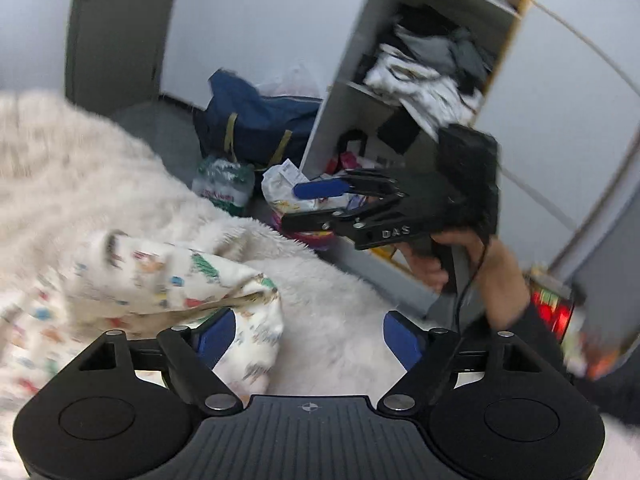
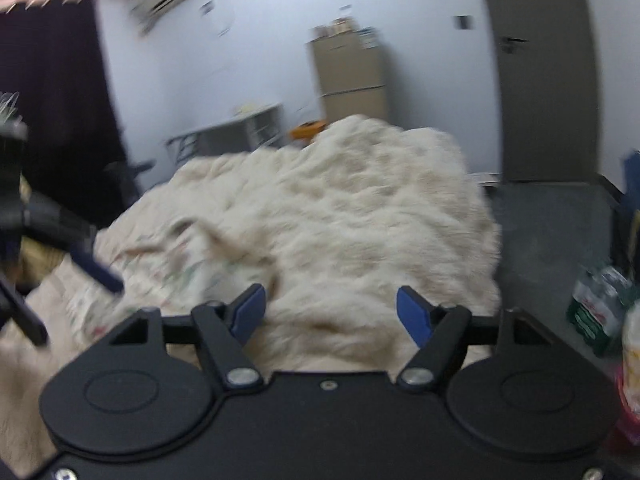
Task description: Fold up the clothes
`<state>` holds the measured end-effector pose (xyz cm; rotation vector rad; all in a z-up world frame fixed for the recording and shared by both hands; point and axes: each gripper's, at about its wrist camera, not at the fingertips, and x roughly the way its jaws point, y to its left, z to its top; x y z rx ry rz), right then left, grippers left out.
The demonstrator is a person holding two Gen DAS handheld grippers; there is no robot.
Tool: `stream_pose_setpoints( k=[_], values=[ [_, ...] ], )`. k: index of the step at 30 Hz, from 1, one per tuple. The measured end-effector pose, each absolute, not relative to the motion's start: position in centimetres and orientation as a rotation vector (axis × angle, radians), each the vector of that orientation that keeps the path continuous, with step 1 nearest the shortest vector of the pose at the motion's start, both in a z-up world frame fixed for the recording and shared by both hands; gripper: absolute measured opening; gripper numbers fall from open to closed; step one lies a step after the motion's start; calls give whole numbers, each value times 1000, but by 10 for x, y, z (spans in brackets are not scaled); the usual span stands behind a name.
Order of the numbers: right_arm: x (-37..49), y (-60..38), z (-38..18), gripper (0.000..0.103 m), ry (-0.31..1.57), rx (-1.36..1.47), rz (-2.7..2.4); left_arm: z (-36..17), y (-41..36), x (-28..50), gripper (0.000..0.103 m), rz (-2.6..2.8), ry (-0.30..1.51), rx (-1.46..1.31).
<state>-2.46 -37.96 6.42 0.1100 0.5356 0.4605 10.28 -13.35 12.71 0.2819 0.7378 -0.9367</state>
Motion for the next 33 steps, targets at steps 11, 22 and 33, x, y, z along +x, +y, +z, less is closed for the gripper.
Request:
stream_pose_setpoints(
  k=[11, 22, 33],
  values=[
    [-4, -305, 86, 73, 586, 124, 577, 38, -161, 54, 83, -688, 553, 739],
    [79, -308, 107, 5, 715, 485, 629, 78, -110, 68, 6, -615, 443, 604],
    [29, -295, 259, 5, 404, 697, 653, 266, -14, 31, 6, -384, 171, 734]
  ],
)
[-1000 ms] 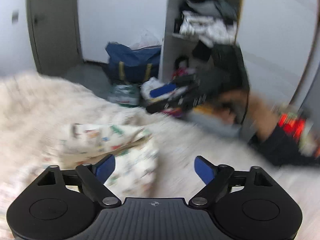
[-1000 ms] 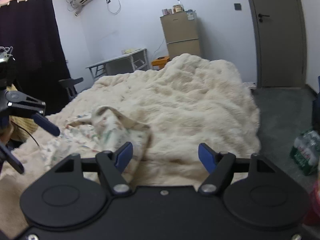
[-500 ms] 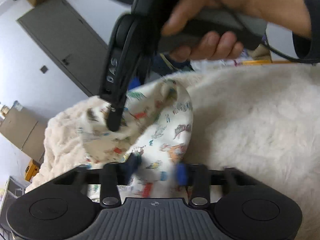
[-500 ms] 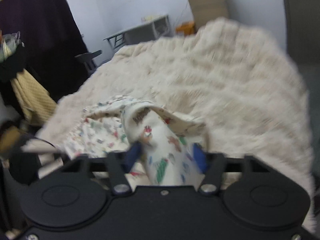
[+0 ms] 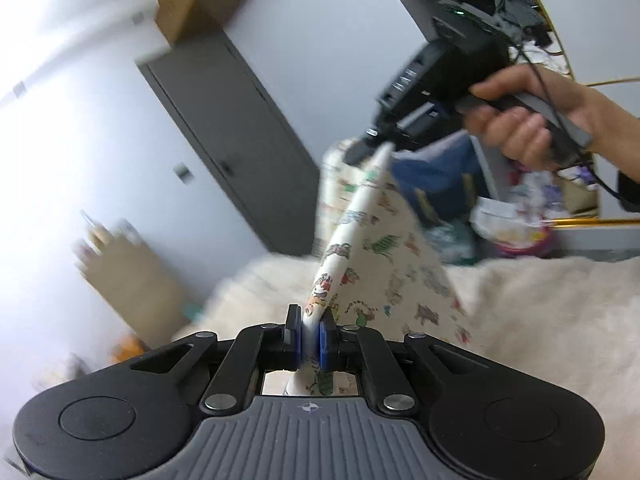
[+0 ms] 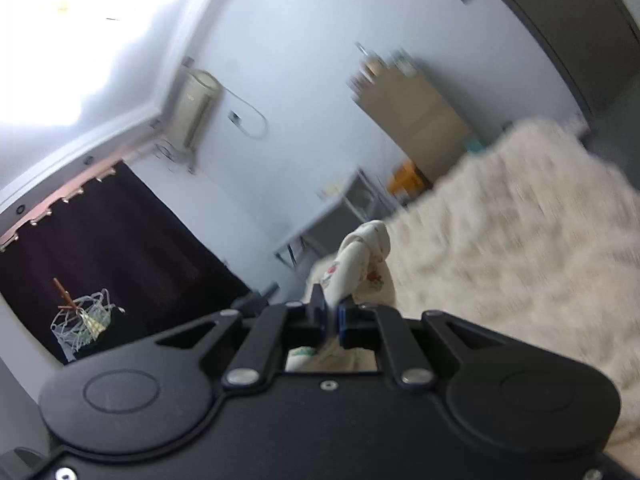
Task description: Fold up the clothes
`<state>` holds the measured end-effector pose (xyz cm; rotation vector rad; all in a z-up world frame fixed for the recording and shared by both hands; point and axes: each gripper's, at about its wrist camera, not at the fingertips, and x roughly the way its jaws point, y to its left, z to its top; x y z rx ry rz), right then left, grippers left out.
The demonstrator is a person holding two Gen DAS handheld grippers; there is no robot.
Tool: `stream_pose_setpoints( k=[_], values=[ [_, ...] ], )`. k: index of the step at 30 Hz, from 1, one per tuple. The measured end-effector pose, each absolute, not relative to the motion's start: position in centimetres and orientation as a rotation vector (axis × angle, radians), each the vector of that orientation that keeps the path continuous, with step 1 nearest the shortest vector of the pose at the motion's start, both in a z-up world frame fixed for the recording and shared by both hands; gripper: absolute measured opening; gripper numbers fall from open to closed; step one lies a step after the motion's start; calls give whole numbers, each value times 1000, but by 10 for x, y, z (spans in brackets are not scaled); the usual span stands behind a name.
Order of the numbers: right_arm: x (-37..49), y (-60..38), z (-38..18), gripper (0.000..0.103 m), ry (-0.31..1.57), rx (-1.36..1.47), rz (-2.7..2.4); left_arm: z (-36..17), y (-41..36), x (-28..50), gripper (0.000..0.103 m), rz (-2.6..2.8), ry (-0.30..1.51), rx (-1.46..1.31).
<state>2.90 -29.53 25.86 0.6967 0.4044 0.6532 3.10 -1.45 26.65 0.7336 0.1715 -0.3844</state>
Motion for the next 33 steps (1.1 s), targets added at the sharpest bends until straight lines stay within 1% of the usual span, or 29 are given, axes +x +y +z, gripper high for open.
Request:
stream_pose_setpoints(
  k=[1, 2, 4, 6, 7, 8, 11, 14, 15, 16, 17, 18, 19, 21, 22, 23, 25, 29, 30, 33],
  values=[
    [20, -288, 282, 5, 367, 674, 658, 287, -10, 23, 6, -360, 139, 762],
    [19, -287, 289, 5, 358, 669, 658, 297, -6, 21, 6, -352, 124, 776],
    [8, -278, 323, 5, 316, 641, 660, 334, 5, 9, 7, -343, 91, 784],
    [-4, -269, 357, 5, 289, 586, 652, 356, 14, 0, 6, -324, 73, 777],
    [-8, -268, 367, 5, 280, 562, 648, 364, 19, -2, 0, -291, 56, 780],
    [-12, -266, 382, 5, 268, 529, 632, 372, 22, -4, 0, -254, 39, 784],
    [-16, -273, 401, 5, 263, 503, 570, 389, 41, 5, 0, -146, 14, 732],
    [-12, -278, 400, 5, 296, 501, 551, 385, 53, 19, 0, -384, 79, 547],
    [-10, -280, 395, 5, 312, 490, 526, 383, 57, 24, 4, -469, 102, 481],
    [-8, -281, 389, 5, 328, 478, 499, 369, 47, 27, 22, -529, 114, 467],
    [-8, -281, 385, 5, 335, 471, 484, 352, 33, 30, 34, -583, 124, 464],
    [-8, -281, 381, 5, 341, 464, 472, 336, 18, 30, 61, -610, 111, 493],
    [-9, -280, 379, 5, 338, 456, 460, 319, 2, 30, 72, -631, 94, 529],
    [-11, -280, 375, 5, 330, 440, 437, 291, -26, 30, 73, -652, 66, 517],
    [-12, -280, 373, 5, 326, 432, 426, 284, -37, 29, 77, -665, 59, 502],
    [-14, -279, 373, 5, 321, 427, 420, 282, -45, 32, 77, -681, 55, 493],
    [-18, -278, 374, 5, 310, 419, 406, 263, -60, 28, 83, -724, 51, 423],
    [-30, -272, 375, 5, 291, 425, 386, 237, -92, 22, 84, -810, 116, 247],
    [-32, -270, 374, 5, 287, 429, 379, 234, -98, 14, 84, -786, 108, 221],
    [-35, -267, 373, 5, 273, 441, 364, 215, -116, -24, 88, -673, -16, 292]
  ],
)
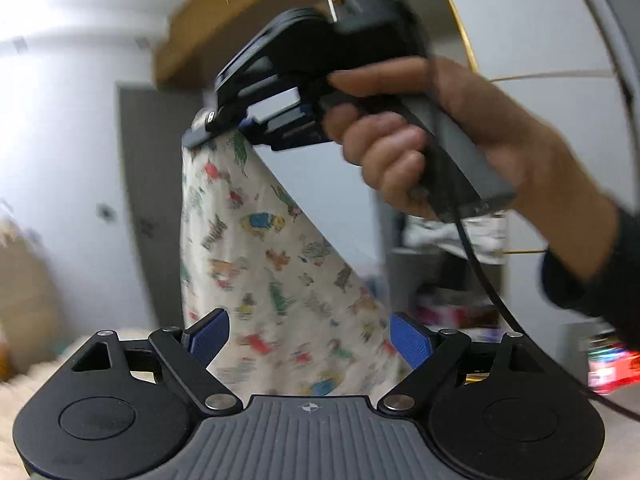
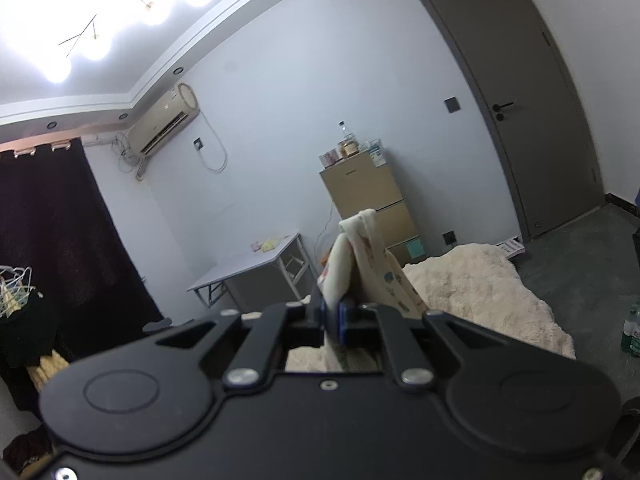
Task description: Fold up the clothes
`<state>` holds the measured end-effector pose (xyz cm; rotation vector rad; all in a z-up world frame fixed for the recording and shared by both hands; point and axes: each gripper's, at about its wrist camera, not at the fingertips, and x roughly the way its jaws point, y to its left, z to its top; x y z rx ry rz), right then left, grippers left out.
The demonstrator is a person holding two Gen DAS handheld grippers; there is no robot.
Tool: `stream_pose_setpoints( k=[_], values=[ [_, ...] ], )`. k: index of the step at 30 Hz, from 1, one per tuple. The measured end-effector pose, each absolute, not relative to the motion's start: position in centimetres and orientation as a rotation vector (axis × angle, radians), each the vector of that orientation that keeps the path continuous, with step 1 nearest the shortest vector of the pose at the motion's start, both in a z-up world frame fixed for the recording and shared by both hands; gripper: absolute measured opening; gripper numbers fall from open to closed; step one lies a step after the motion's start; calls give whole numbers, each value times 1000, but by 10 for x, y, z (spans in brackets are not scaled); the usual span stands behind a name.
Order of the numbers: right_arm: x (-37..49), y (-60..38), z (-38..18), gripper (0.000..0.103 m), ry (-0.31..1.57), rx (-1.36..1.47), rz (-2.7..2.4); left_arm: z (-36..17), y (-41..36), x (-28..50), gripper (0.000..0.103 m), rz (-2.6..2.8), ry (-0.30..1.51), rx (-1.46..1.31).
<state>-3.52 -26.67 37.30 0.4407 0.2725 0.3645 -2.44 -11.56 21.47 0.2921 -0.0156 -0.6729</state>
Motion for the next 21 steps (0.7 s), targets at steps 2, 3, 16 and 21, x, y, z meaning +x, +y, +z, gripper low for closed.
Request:
stream_pose_setpoints(
  k=[2, 3, 16, 21],
  values=[
    [-36, -266, 372, 5, 271, 455, 371, 200, -120, -45, 91, -644, -74, 351],
    [-37, -266, 372, 5, 270, 461, 375, 185, -124, -58, 92, -623, -116, 400],
    [-31, -256, 379, 5, 277, 535, 411, 44, -230, -43, 94, -199, -425, 981],
    [-34, -250, 385, 5, 265, 535, 432, 40, -261, 15, 81, -63, -436, 984]
  ],
)
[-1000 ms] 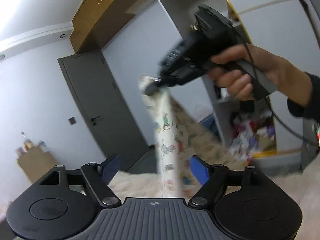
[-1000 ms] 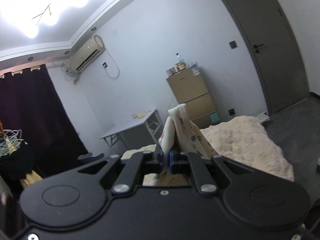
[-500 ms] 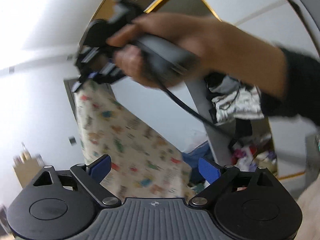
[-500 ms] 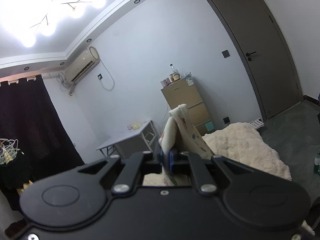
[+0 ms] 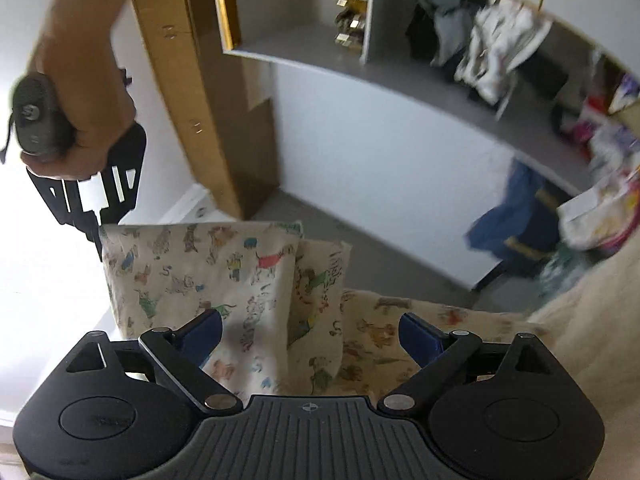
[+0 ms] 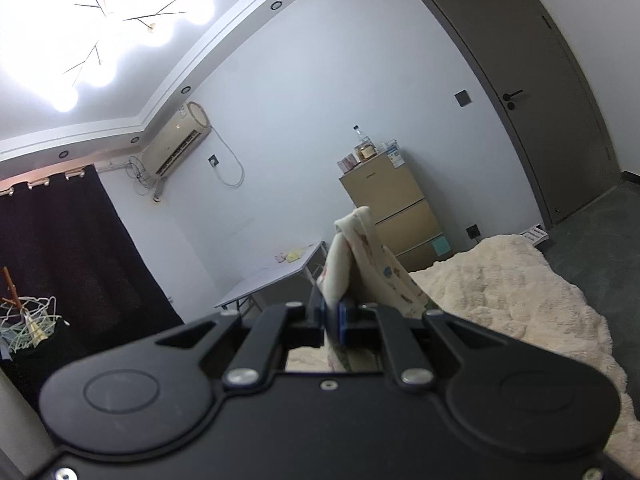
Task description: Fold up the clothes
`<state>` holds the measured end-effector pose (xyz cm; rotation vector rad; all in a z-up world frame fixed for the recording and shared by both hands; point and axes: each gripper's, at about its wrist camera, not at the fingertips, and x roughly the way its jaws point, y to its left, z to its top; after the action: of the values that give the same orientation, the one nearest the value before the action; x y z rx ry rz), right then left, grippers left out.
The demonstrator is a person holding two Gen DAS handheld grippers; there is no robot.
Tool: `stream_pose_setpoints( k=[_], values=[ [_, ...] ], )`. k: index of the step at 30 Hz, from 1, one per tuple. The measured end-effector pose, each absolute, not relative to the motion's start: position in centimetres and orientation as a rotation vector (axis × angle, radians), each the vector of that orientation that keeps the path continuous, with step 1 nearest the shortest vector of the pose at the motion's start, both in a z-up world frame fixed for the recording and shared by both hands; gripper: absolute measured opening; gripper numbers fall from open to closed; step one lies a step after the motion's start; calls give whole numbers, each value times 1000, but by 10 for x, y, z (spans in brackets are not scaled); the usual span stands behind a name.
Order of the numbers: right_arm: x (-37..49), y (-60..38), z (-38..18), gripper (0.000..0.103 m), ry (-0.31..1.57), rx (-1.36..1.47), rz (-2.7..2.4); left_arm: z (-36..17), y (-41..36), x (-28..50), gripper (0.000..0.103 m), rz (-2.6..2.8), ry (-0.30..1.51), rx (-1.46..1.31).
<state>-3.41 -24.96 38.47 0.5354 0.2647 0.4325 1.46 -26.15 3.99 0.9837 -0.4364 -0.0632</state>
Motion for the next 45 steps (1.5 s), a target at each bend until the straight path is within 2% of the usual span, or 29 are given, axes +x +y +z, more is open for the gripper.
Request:
stream_pose_setpoints(
  k=[1, 2, 3, 4, 7, 12, 15, 19, 25, 28, 31, 35, 38, 41, 42, 43, 45],
  values=[
    [-35, -249, 385, 5, 261, 537, 435, 45, -263, 20, 61, -48, -449, 953],
    [-35, -250, 386, 5, 261, 539, 436, 47, -264, 21, 46, -50, -463, 927],
    [-35, -251, 386, 5, 262, 541, 436, 48, -266, 23, 21, -56, -477, 903],
    [-34, -253, 386, 5, 263, 544, 437, 57, -254, 13, 5, -78, -509, 847],
    [-35, -261, 384, 5, 265, 549, 435, 100, -198, -22, 4, -215, -539, 621],
    [-34, -284, 377, 5, 282, 584, 438, 182, -77, -44, 3, -467, -443, 222],
    [-34, -303, 369, 5, 290, 624, 454, 213, -5, -31, 2, -584, -361, -17],
    [-28, -308, 361, 5, 314, 644, 479, 229, 55, 24, 2, -671, -267, -259],
    [27, -293, 352, 5, 344, 649, 444, 241, 85, 146, 2, -673, -43, -429],
    [60, -289, 350, 5, 344, 671, 424, 265, 96, 199, 2, -646, -3, -477],
    [71, -286, 362, 5, 288, 700, 449, 299, 101, 210, 2, -635, -40, -453],
    [52, -283, 370, 5, 205, 683, 505, 321, 115, 176, 2, -669, -127, -415],
    [7, -283, 347, 5, 169, 632, 595, 307, 125, 128, 2, -733, -149, -342],
    [-35, -283, 303, 5, 206, 573, 650, 253, 133, 75, 2, -778, -83, -290],
    [-53, -284, 278, 8, 230, 548, 664, 231, 135, 57, 2, -789, -54, -274],
    [-76, -284, 240, 15, 266, 521, 674, 204, 137, 42, 2, -796, -16, -277],
    [-97, -280, 186, 21, 393, 464, 679, 143, 142, 18, 2, -790, 84, -296]
  ],
)
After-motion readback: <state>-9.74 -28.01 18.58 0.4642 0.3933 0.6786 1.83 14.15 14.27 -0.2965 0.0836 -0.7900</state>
